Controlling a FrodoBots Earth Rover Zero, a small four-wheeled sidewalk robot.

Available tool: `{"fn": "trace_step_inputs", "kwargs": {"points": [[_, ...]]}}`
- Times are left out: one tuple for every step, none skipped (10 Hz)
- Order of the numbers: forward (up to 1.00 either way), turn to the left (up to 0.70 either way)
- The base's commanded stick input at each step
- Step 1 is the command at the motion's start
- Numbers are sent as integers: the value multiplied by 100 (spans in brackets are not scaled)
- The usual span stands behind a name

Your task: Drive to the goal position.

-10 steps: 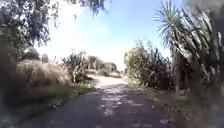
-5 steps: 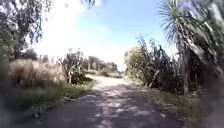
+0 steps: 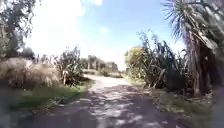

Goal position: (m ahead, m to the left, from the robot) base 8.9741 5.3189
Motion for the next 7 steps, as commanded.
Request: {"fn": "trace_step_inputs", "kwargs": {"points": [[85, 0], [85, 0], [85, 0], [85, 0], [85, 0], [85, 0], [85, 0]]}}
